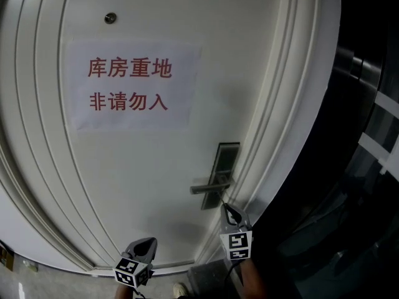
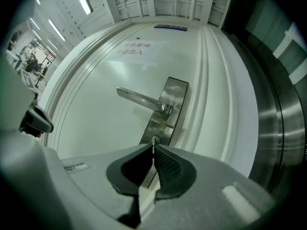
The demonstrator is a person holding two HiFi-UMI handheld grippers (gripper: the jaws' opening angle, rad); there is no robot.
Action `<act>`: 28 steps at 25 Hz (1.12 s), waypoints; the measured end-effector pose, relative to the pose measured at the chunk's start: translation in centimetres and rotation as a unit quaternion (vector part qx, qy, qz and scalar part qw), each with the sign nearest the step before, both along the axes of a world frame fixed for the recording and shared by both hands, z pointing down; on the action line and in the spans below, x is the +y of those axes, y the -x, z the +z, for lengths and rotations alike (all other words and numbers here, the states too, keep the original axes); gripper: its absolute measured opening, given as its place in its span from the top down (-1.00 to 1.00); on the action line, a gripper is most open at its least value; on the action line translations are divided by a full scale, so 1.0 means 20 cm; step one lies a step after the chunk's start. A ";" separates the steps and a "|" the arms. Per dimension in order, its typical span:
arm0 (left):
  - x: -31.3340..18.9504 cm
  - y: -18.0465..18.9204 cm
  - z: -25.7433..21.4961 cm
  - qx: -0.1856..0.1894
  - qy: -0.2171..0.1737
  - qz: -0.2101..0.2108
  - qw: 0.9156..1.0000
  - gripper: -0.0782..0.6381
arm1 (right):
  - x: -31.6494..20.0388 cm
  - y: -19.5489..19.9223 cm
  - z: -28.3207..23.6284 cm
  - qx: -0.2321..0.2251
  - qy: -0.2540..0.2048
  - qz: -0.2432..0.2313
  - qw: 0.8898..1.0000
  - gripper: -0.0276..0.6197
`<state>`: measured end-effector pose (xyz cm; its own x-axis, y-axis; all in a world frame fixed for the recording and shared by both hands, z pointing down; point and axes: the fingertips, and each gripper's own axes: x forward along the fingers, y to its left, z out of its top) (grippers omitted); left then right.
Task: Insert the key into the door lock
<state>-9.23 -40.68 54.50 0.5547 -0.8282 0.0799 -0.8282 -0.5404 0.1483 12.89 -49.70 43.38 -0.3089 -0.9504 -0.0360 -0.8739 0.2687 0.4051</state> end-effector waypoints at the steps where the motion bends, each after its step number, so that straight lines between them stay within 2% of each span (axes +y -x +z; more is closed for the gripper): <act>1: 0.00 0.00 0.00 0.001 0.001 -0.001 1.000 0.77 | -0.01 0.00 0.00 0.001 0.001 0.001 1.000 0.88; 9: -0.02 0.01 0.03 0.005 0.008 -0.007 1.000 0.77 | -0.04 0.00 0.02 0.007 0.008 -0.001 1.000 0.88; 12: -0.02 0.01 0.04 0.005 0.009 -0.007 1.000 0.77 | -0.05 0.00 0.02 0.027 0.006 0.005 1.000 0.88; 21: -0.01 -0.01 0.05 0.004 0.013 -0.007 1.000 0.77 | -0.06 0.02 0.03 0.129 -0.009 0.023 0.991 0.88; 28: 0.00 -0.02 0.06 0.003 0.015 -0.005 1.000 0.77 | -0.07 0.02 0.03 0.258 -0.036 0.056 0.964 0.88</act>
